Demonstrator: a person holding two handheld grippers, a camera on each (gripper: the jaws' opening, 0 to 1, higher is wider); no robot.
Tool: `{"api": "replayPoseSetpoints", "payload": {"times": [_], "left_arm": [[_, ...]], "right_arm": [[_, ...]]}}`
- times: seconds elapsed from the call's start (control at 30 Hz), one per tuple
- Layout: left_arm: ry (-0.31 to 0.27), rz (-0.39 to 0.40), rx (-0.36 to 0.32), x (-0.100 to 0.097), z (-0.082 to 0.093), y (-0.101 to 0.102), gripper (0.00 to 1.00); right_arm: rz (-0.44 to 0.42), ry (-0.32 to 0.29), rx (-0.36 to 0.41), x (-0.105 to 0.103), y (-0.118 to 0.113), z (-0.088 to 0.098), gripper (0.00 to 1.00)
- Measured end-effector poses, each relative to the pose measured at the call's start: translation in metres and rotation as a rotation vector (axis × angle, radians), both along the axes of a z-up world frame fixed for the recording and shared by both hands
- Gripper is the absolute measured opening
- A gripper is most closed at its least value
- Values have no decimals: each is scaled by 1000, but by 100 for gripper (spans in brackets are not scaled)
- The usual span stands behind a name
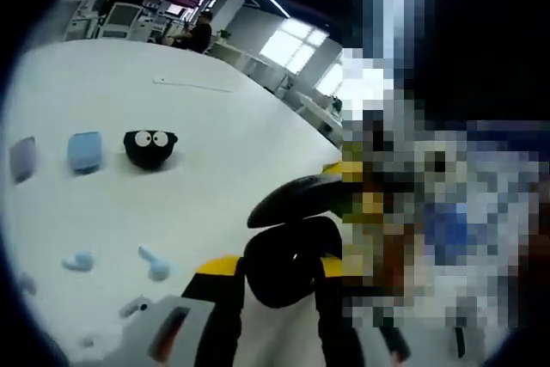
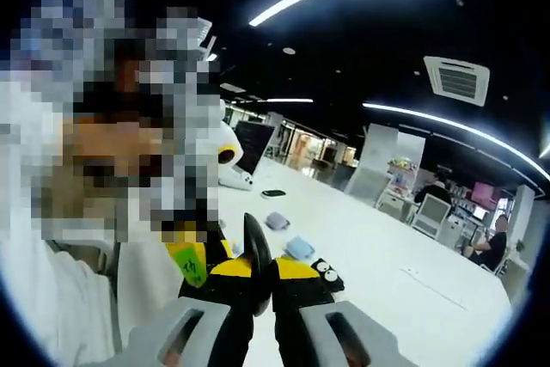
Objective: Pick up the earbuds from the table and place the earbuds into the earbud case
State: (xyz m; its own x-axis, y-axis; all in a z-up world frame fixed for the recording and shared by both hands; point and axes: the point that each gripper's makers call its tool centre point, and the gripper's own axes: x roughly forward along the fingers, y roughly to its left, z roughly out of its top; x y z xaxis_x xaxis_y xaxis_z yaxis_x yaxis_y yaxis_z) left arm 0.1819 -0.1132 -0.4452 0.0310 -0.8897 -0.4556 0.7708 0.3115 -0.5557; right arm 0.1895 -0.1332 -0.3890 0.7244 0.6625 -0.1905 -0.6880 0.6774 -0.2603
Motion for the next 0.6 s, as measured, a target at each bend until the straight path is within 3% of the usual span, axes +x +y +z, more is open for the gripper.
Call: {"api": "replayPoseSetpoints", "payload": {"times": [0.33,0.6], "left_arm": [[8,31,17,-7,-5,1,33],[61,46,-31,-5,4,12,33]], "right_arm": [[4,-16,-28,0,3,-1,6],[2,-20,5,1,1,5,6]]}}
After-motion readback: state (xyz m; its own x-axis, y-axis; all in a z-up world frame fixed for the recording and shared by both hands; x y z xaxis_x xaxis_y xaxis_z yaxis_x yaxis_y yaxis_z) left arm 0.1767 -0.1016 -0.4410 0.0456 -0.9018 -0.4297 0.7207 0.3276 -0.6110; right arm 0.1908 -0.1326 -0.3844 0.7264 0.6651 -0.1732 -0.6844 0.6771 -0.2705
